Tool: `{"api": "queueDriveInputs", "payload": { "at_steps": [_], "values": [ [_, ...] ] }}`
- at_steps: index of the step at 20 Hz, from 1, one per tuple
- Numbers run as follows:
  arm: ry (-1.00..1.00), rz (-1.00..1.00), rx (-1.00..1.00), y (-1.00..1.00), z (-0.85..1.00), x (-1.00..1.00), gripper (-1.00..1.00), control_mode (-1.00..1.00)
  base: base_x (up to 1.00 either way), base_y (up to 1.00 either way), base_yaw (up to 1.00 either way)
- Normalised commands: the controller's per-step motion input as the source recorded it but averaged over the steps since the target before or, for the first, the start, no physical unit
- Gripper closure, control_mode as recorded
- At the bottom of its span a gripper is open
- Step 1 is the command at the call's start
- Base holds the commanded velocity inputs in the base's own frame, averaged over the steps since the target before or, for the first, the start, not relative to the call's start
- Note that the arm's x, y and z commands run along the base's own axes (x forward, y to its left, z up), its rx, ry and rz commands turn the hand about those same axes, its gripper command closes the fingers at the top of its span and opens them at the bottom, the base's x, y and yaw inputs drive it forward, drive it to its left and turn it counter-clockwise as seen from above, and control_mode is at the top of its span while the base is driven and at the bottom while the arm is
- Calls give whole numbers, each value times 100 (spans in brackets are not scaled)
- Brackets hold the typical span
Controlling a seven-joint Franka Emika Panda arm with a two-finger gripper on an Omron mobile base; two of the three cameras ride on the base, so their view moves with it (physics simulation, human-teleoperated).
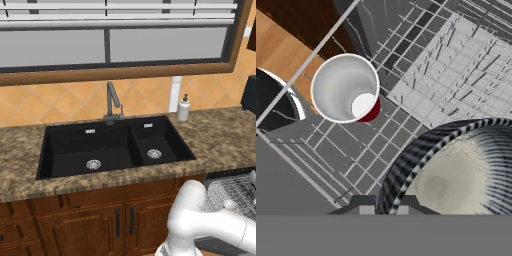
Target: Pick up the cup and bowl from the counter, place them in the dishwasher, and close the dishwasher door.
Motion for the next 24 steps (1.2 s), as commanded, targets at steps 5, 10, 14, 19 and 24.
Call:
{"api": "queueDriveInputs", "payload": {
  "at_steps": [5,10,14,19,24],
  "values": [
    [0,7,0,0,-64,0,100,-100,0,0,0],
    [0,9,0,0,-59,0,100,-100,0,0,0],
    [0,9,0,-2,-51,0,100,-100,0,0,0],
    [-1,8,0,-4,-31,0,100,-100,0,0,0],
    [-10,6,0,-15,-3,17,100,-100,0,0,0]
  ]
}}
